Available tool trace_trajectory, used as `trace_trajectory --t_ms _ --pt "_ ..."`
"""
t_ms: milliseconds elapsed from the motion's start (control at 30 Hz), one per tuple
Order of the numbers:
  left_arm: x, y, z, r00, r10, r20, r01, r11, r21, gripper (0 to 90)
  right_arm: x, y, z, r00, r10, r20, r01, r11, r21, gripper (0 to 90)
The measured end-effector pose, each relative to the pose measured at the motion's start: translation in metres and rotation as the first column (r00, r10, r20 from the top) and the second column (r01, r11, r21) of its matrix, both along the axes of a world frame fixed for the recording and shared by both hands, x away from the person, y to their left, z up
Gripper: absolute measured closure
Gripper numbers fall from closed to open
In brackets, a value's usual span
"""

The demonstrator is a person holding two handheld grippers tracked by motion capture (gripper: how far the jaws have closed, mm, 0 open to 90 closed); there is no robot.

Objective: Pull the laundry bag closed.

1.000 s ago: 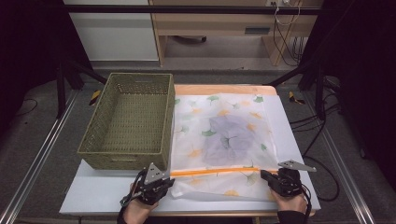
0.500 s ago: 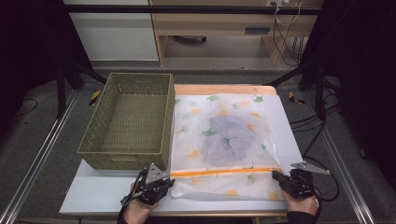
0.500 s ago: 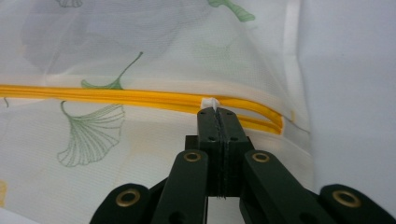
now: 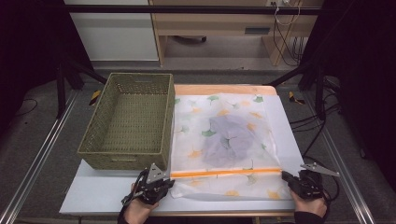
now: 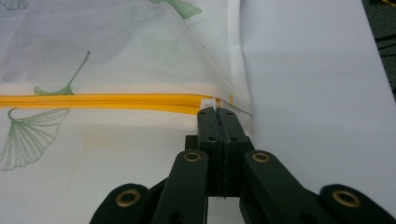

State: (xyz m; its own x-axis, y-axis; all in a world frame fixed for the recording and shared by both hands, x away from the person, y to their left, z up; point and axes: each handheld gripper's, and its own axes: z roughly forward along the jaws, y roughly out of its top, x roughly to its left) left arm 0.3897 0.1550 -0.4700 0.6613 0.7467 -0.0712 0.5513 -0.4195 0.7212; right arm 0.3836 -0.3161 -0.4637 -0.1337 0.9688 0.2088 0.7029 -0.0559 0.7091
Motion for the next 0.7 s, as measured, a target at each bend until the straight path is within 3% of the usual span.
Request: trace_trajectory --t_ms 133,433,567,700 --pt "0.0004 0.0 -0.0002 1.0 -0.004 0.0 0.004 1.0 0.004 86.9 0.0014 -0.0003 -0.0009 1.0 -0.005 -0.007 0.005 0.9994 -0.033 89.9" --pt "-0.0001 -0.0004 -0.0009 1.0 -0.003 0.003 0.003 1.0 -0.005 86.1 0.0041 -0.0004 -0.0047 0.9997 0.005 -0.026 -0.006 0.9992 -0.04 89.4" --pt "0.0009 0.0021 -0.0006 0.9999 -0.004 0.011 0.004 0.9998 -0.02 72.9 0.0022 -0.003 -0.0037 0.9999 0.003 0.01 -0.002 0.9998 -0.019 81.4" --pt "0.0001 0.0064 0.0048 0.9994 -0.007 0.033 0.008 0.9989 -0.047 57.1 0.0005 -0.0034 -0.0006 0.9972 -0.006 0.075 0.008 0.9997 -0.025 64.5"
